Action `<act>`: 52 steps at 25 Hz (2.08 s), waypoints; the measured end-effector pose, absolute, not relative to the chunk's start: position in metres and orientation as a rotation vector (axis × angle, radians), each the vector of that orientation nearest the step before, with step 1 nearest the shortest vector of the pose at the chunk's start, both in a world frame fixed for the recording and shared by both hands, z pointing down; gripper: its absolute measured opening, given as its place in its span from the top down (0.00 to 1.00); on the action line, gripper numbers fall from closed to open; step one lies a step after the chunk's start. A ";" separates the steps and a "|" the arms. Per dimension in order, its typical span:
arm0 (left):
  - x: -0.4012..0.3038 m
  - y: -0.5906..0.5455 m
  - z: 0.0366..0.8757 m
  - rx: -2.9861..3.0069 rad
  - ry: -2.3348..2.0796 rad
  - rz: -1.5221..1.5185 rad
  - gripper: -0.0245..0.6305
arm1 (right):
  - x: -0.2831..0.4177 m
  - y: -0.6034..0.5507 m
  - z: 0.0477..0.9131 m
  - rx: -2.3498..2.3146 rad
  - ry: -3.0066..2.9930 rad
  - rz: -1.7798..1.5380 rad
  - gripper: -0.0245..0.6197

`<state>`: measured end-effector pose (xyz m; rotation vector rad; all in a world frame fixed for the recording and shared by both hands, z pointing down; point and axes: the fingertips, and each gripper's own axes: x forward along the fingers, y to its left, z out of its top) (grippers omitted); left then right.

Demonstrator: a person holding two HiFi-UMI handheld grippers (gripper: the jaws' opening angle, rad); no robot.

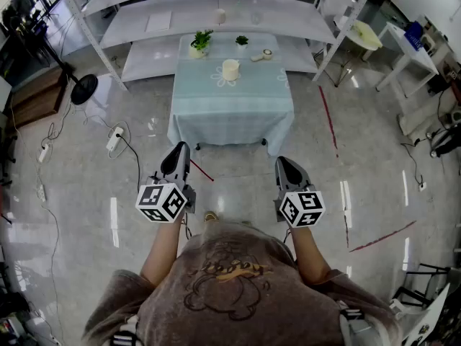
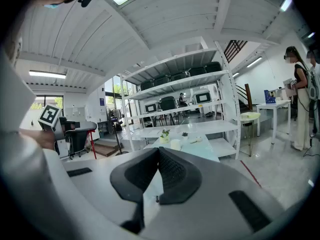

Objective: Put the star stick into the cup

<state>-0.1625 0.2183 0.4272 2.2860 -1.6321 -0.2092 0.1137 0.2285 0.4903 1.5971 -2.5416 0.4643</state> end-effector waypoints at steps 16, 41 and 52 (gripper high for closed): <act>-0.180 0.184 0.425 2.372 -1.555 -0.190 0.92 | 0.081 0.207 0.494 1.646 -2.512 0.484 0.96; -0.193 0.061 0.441 2.386 -1.527 -0.229 0.91 | 0.067 0.099 0.515 1.725 -2.486 0.516 0.96; -0.180 -0.055 0.437 2.363 -1.594 -0.185 0.91 | 0.082 -0.026 0.514 1.675 -2.526 0.546 0.96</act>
